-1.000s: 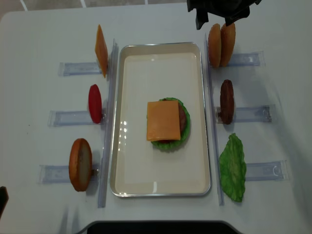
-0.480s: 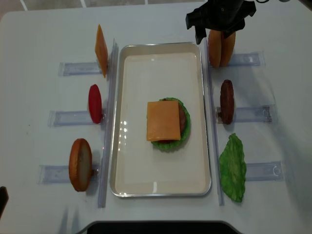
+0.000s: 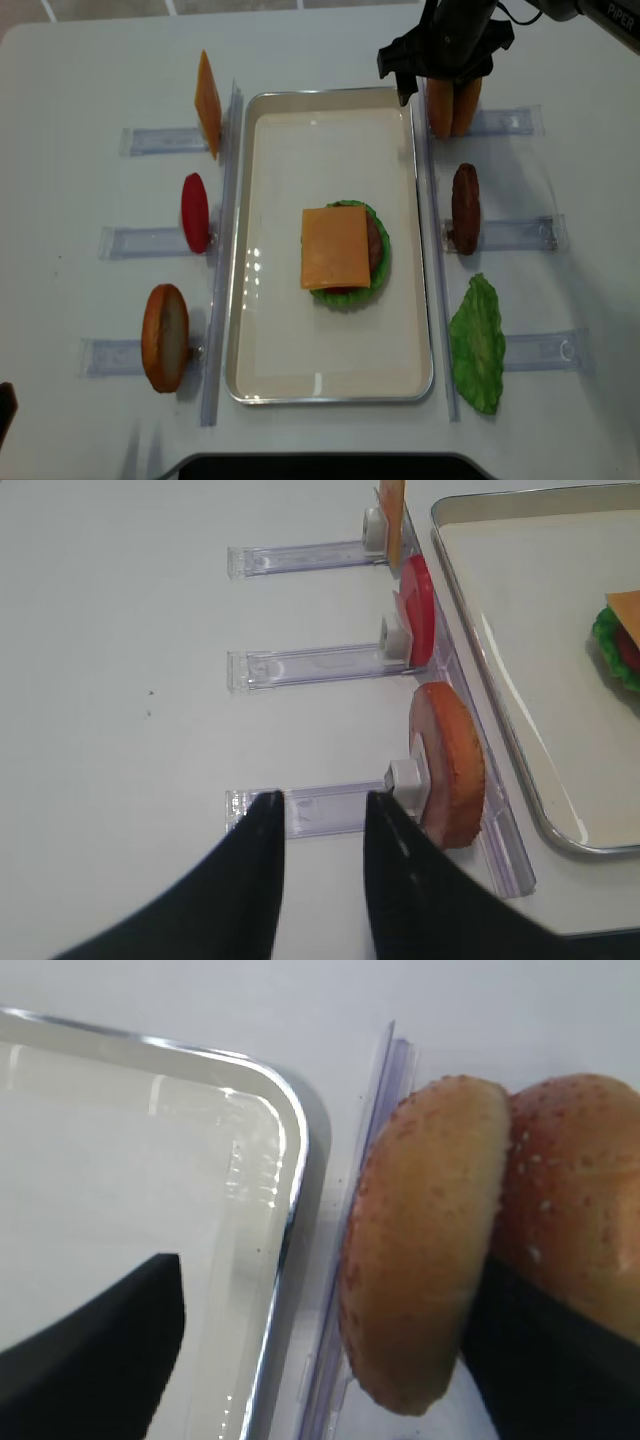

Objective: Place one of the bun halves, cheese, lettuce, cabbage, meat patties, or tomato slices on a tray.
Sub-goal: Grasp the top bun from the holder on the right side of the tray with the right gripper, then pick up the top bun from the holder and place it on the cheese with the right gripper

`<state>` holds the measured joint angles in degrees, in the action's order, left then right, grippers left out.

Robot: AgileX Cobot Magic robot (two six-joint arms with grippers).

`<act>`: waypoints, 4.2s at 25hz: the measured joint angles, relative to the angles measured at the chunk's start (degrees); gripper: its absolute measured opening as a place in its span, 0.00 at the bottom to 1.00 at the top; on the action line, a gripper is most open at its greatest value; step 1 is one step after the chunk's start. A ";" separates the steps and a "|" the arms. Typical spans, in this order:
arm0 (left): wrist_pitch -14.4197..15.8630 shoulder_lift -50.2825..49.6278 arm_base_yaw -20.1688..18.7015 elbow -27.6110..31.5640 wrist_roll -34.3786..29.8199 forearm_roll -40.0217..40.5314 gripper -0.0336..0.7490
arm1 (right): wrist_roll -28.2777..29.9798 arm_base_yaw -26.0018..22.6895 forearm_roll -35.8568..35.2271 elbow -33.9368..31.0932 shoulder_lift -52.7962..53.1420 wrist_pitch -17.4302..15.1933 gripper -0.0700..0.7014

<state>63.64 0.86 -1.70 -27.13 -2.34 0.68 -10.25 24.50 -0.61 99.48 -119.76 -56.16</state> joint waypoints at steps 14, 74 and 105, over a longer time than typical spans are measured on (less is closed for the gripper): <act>0.00 0.00 0.00 0.00 0.00 0.00 0.31 | -0.19 -0.49 2.49 0.33 -1.00 -0.31 0.37; 0.00 0.00 0.00 0.00 0.00 -0.04 0.31 | -13.21 17.66 -10.20 -22.58 27.46 7.44 0.37; 0.00 0.00 0.00 0.00 0.00 -0.04 0.31 | 26.87 12.07 -53.74 -33.97 24.20 17.48 0.37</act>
<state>63.64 0.86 -1.70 -27.13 -2.34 0.64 16.62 36.57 -54.35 65.50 -95.56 -38.68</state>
